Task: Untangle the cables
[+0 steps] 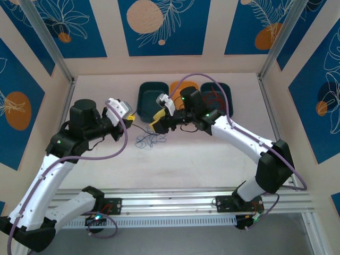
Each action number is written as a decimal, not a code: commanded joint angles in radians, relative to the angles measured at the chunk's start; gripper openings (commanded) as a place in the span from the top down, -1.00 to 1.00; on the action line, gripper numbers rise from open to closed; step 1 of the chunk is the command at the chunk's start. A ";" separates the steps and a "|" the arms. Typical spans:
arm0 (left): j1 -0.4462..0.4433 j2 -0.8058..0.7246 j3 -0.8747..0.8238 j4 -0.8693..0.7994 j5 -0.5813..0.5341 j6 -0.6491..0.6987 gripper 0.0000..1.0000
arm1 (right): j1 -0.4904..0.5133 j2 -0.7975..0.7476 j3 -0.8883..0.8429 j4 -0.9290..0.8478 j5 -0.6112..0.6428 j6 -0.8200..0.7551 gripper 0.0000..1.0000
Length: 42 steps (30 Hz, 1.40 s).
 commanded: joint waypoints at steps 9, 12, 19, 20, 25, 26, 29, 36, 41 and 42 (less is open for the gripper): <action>0.007 -0.003 0.002 0.059 0.039 -0.004 1.00 | 0.018 0.081 0.031 0.026 -0.109 0.030 0.32; 0.008 -0.005 -0.005 0.062 0.009 -0.016 1.00 | 0.018 0.076 0.027 0.037 -0.111 0.047 0.74; 0.008 0.019 -0.008 0.071 -0.147 -0.072 0.88 | 0.016 0.014 -0.020 0.025 -0.068 0.080 1.00; 0.009 0.023 -0.008 0.075 -0.158 -0.081 0.57 | 0.014 0.003 -0.024 0.022 -0.067 0.090 1.00; 0.008 0.028 -0.021 0.111 -0.216 -0.161 -0.96 | 0.011 -0.035 0.002 -0.046 -0.025 0.154 1.00; 0.010 0.023 -0.023 0.119 -0.243 -0.183 -1.00 | 0.011 -0.039 0.014 -0.072 -0.004 0.163 1.00; 0.010 -0.012 -0.035 0.159 -0.322 -0.264 -1.00 | 0.010 -0.049 0.048 -0.152 0.067 0.188 1.00; 0.012 -0.160 -0.123 0.248 -0.433 -0.406 -1.00 | -0.007 -0.078 0.089 -0.237 0.164 0.261 1.00; 0.016 -0.198 -0.187 0.175 -0.500 -0.470 -1.00 | -0.013 -0.097 0.107 -0.227 0.193 0.293 1.00; 0.016 -0.204 -0.210 0.164 -0.494 -0.484 -1.00 | -0.014 -0.100 0.109 -0.226 0.199 0.296 1.00</action>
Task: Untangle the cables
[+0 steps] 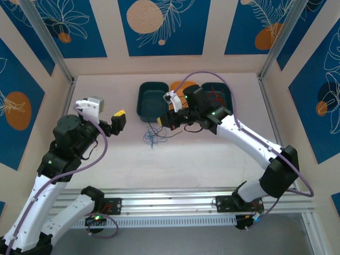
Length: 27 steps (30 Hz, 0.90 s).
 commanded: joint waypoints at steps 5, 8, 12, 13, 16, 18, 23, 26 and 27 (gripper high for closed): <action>0.013 0.001 -0.217 -0.003 0.092 -0.153 -0.76 | -0.014 -0.039 0.059 -0.007 0.056 0.073 1.00; 0.013 0.009 -0.357 0.139 0.197 -0.223 -0.63 | -0.020 -0.048 0.081 -0.026 0.085 0.092 1.00; 0.012 0.052 -0.509 0.375 0.271 -0.315 -0.51 | -0.028 -0.062 0.089 -0.019 0.081 0.108 1.00; 0.013 0.071 -0.530 0.425 0.280 -0.335 -0.49 | -0.029 -0.064 0.088 -0.015 0.081 0.112 1.00; 0.013 0.130 -0.566 0.551 0.307 -0.374 -0.43 | -0.029 -0.069 0.075 0.007 0.080 0.128 1.00; 0.013 0.175 -0.583 0.634 0.336 -0.398 -0.41 | -0.030 -0.072 0.063 0.026 0.079 0.141 1.00; 0.011 0.301 -0.607 0.823 0.415 -0.481 -0.36 | -0.030 -0.067 0.050 0.049 0.075 0.159 1.00; 0.007 0.366 -0.611 0.893 0.440 -0.513 -0.27 | -0.028 -0.061 0.051 0.053 0.068 0.160 1.00; 0.006 0.382 -0.610 0.910 0.445 -0.517 -0.22 | -0.028 -0.061 0.051 0.053 0.067 0.160 1.00</action>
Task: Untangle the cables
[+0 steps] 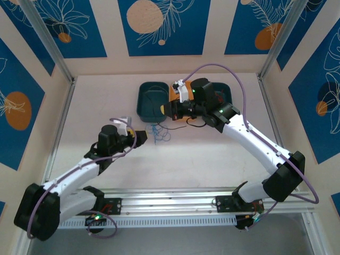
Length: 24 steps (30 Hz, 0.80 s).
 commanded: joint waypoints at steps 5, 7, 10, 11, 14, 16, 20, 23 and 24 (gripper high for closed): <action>-0.005 0.078 -0.012 0.200 0.077 -0.067 -0.10 | -0.002 -0.014 -0.004 0.028 -0.016 0.016 1.00; -0.006 0.100 -0.017 0.243 0.087 -0.086 -0.09 | -0.002 -0.013 -0.006 0.034 -0.020 0.020 1.00; -0.010 0.140 -0.022 0.318 0.102 -0.125 -0.08 | -0.001 -0.006 -0.005 0.038 -0.026 0.024 1.00; -0.012 0.151 -0.023 0.335 0.104 -0.135 -0.07 | -0.001 -0.006 -0.005 0.040 -0.027 0.026 1.00; -0.019 0.185 -0.022 0.368 0.103 -0.150 0.17 | -0.001 -0.003 -0.005 0.043 -0.030 0.027 1.00; -0.022 0.201 -0.021 0.372 0.100 -0.158 0.44 | -0.001 -0.005 -0.004 0.039 -0.027 0.025 1.00; -0.022 0.193 -0.027 0.343 0.080 -0.157 0.87 | -0.004 -0.026 0.005 0.001 0.024 0.000 1.00; -0.022 0.154 -0.031 0.263 0.037 -0.140 1.00 | -0.010 -0.051 0.013 -0.043 0.098 -0.020 1.00; -0.022 0.136 -0.031 0.224 0.017 -0.134 1.00 | -0.014 -0.061 0.016 -0.060 0.125 -0.025 1.00</action>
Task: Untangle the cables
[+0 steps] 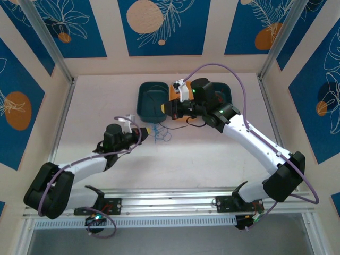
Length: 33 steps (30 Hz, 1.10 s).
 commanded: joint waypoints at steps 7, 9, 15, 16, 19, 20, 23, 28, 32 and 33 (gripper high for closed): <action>-0.005 -0.185 -0.019 -0.325 -0.160 0.061 1.00 | -0.062 -0.084 0.058 -0.155 0.202 -0.022 1.00; -0.005 -0.228 -0.023 -0.391 -0.188 0.072 1.00 | -0.085 -0.081 0.073 -0.176 0.219 -0.014 1.00; -0.005 -0.335 -0.025 -0.513 -0.209 0.111 1.00 | -0.193 -0.007 0.149 -0.189 0.161 0.003 1.00; -0.005 -0.347 -0.026 -0.523 -0.208 0.117 1.00 | -0.210 0.019 0.166 -0.184 0.150 0.005 1.00; -0.005 -0.366 -0.027 -0.544 -0.204 0.121 1.00 | -0.246 0.105 0.217 -0.162 0.119 0.005 1.00; -0.005 -0.368 -0.027 -0.548 -0.204 0.122 1.00 | -0.255 0.135 0.235 -0.154 0.111 0.007 1.00; -0.005 -0.367 -0.027 -0.552 -0.200 0.121 1.00 | -0.276 0.245 0.303 -0.128 0.086 0.017 1.00; -0.005 -0.356 -0.023 -0.542 -0.195 0.123 1.00 | -0.298 0.436 0.443 -0.130 0.098 0.030 1.00; -0.005 -0.355 -0.022 -0.538 -0.197 0.119 1.00 | -0.318 0.540 0.517 -0.132 0.064 0.051 1.00; -0.006 -0.356 -0.023 -0.537 -0.197 0.119 1.00 | -0.322 0.560 0.529 -0.131 0.061 0.052 1.00</action>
